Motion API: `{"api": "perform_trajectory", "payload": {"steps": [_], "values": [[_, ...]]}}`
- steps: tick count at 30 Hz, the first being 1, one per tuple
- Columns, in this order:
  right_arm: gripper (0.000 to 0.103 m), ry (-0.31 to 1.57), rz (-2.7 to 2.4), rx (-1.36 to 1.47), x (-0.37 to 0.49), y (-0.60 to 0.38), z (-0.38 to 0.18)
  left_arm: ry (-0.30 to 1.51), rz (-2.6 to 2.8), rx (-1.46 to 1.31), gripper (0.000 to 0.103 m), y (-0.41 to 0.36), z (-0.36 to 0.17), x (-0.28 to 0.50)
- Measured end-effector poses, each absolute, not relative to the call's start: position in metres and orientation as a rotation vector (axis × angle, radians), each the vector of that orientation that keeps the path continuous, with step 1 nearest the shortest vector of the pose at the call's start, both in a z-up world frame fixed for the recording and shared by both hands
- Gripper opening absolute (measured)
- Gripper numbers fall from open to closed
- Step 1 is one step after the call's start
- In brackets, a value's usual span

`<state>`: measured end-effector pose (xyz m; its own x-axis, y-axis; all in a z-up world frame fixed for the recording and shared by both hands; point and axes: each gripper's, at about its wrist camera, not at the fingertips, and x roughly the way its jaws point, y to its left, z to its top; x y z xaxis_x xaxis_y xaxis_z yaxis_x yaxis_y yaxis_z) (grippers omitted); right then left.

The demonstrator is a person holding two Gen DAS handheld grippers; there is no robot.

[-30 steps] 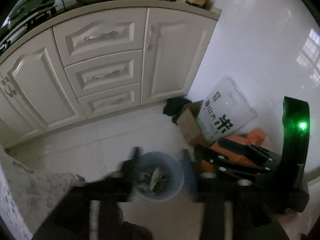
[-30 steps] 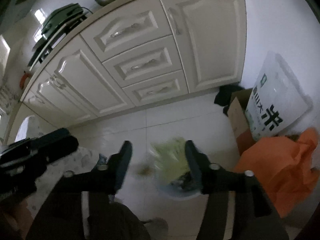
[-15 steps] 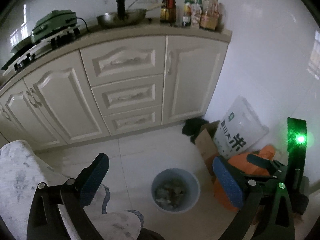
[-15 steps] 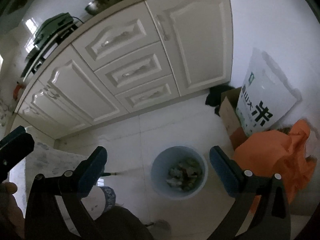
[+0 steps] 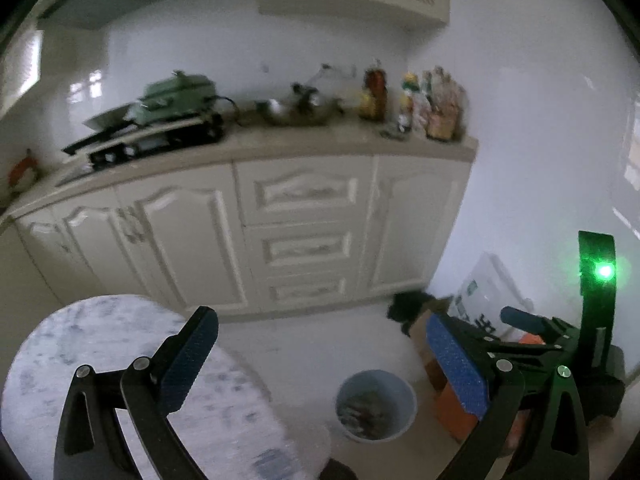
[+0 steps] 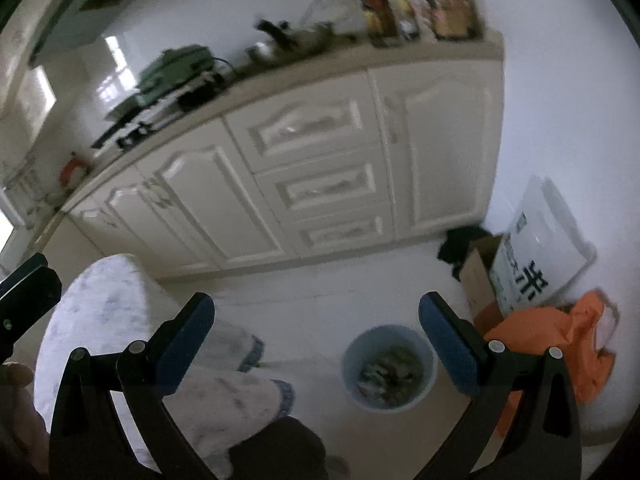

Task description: Collect trash

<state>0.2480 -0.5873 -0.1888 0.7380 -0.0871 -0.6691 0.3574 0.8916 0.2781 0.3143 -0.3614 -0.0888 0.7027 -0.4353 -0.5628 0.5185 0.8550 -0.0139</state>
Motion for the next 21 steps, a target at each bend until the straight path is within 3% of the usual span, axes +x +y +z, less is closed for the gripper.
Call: {"api": "perform_trajectory", "payload": {"steps": [10, 21], "values": [[0.103, 0.613, -0.054, 0.282, 0.247, -0.452, -0.114, 0.480, -0.312, 0.038, 0.102, -0.186, -0.051, 0.195], [0.103, 0.512, 0.137, 0.139, 0.239, -0.304, -0.059, 0.387, -0.038, 0.015, 0.102, -0.074, -0.031, 0.080]]}}
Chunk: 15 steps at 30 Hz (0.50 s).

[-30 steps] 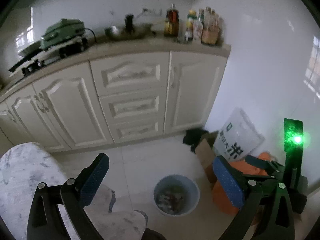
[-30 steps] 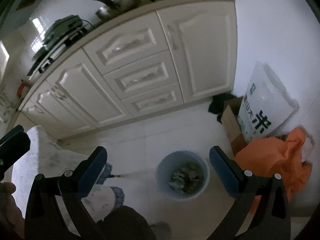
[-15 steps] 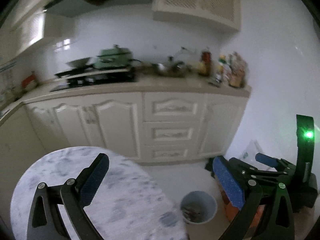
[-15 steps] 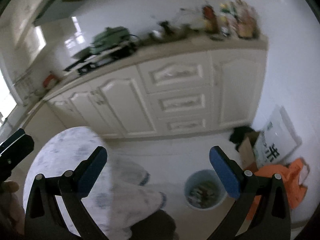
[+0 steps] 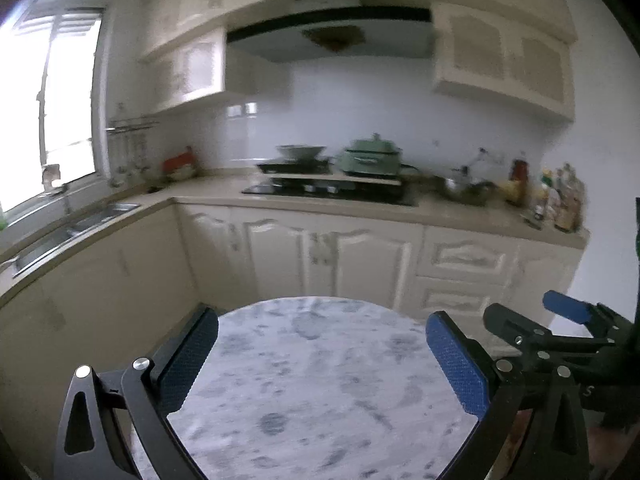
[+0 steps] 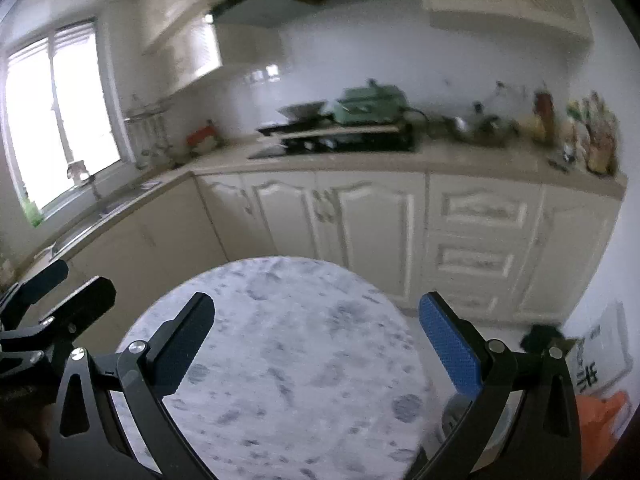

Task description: Collect trash

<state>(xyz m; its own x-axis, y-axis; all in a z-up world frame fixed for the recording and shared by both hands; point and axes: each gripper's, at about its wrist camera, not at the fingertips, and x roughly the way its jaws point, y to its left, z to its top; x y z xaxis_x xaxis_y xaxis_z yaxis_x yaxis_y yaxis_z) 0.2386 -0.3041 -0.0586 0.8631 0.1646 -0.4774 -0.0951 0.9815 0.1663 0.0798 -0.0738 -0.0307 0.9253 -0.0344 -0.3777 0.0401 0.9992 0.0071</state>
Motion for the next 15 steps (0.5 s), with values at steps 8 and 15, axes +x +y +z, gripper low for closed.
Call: {"api": "perform_trajectory", "payload": {"steps": [8, 15], "values": [[0.103, 0.468, 0.184, 0.082, 0.221, -0.249, -0.042, 0.353, 0.059, 0.006, 0.102, -0.067, -0.017, 0.020], [0.103, 0.445, 0.194, 0.043, 0.209, -0.231, -0.037, 0.339, 0.088, -0.031, 0.102, -0.062, -0.011, 0.007]]}}
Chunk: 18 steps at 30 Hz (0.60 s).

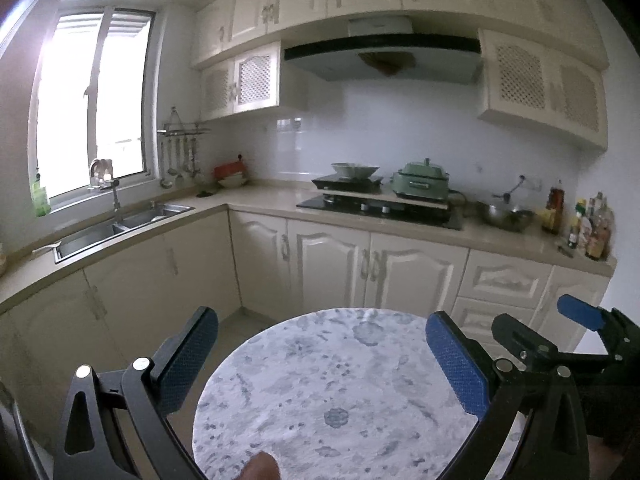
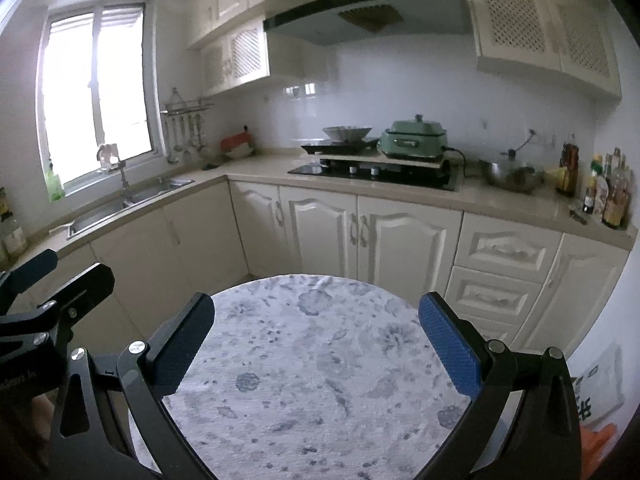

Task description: Collect trash

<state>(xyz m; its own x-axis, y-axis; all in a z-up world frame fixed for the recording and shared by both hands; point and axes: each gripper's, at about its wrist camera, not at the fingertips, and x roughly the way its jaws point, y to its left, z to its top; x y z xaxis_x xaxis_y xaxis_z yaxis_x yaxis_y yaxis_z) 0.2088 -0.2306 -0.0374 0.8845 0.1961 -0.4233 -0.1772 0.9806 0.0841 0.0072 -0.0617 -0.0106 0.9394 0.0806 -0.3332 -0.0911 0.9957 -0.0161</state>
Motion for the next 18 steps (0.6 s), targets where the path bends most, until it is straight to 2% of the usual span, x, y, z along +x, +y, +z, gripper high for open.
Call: {"api": "perform_trajectory", "payload": {"steps": [18], "values": [[0.103, 0.421, 0.166, 0.034, 0.204, -0.225, -0.033, 0.314, 0.097, -0.069, 0.102, -0.057, 0.002, 0.010]]}}
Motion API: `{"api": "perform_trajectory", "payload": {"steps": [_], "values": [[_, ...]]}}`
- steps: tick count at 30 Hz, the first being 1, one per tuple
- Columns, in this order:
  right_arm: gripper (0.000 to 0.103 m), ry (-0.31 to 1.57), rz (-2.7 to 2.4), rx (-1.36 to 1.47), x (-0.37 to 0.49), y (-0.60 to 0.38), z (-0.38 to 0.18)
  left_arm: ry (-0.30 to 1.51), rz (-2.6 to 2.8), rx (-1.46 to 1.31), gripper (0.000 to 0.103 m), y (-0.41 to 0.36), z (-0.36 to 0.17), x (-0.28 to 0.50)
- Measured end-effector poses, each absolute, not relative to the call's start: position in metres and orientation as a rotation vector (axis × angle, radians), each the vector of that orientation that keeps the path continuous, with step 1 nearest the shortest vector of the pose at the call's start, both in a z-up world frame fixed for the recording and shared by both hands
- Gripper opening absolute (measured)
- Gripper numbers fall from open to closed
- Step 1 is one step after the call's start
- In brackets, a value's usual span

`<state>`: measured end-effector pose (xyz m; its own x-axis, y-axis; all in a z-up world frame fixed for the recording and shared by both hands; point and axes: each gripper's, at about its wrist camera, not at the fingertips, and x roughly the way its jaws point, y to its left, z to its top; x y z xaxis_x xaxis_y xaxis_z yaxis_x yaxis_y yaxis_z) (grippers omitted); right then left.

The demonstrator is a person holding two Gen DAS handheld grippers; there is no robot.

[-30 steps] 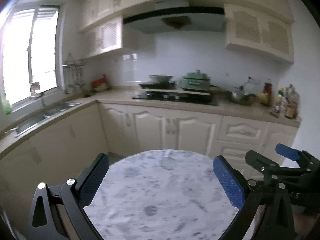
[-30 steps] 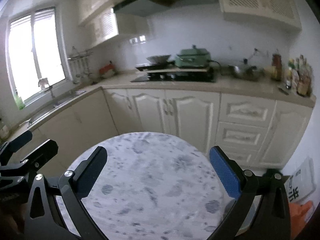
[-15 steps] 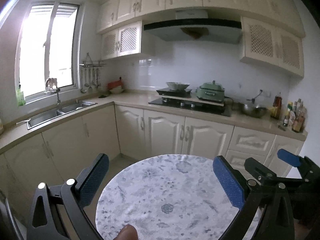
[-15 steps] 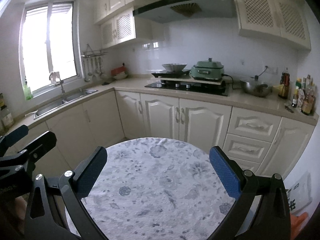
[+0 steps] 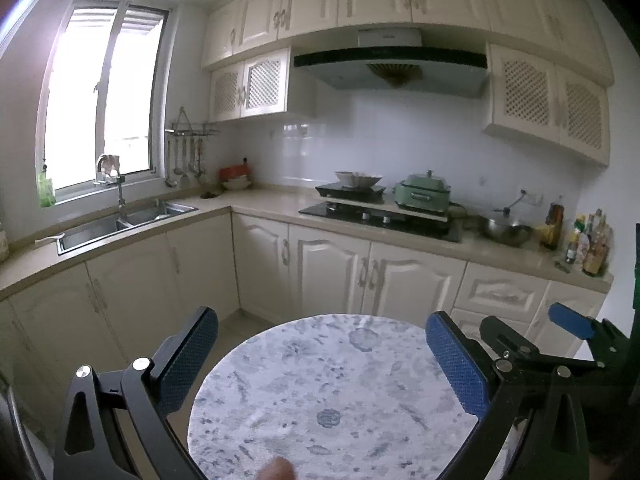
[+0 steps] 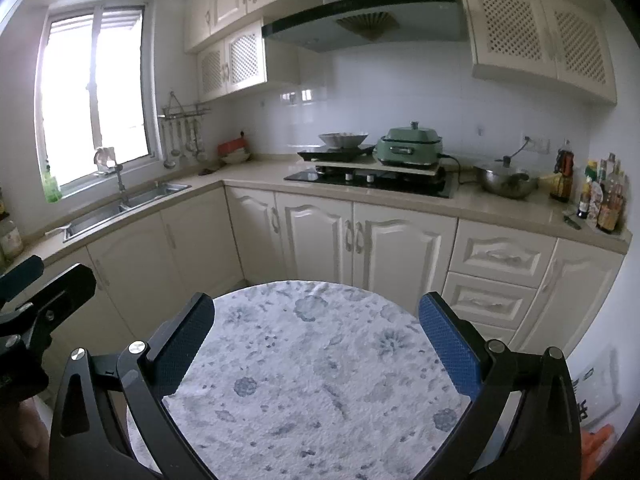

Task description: Collect trash

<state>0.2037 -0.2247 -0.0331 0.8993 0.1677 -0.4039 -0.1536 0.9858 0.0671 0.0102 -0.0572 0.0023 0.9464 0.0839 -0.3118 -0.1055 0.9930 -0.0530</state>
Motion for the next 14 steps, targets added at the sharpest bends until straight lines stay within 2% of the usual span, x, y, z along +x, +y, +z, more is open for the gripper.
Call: {"api": "perform_trajectory", "payload": {"steps": [14], "values": [[0.103, 0.430, 0.176, 0.037, 0.2076, -0.2230, -0.0351, 0.302, 0.092, -0.085, 0.102, -0.0486, -0.0014, 0.0187]]}}
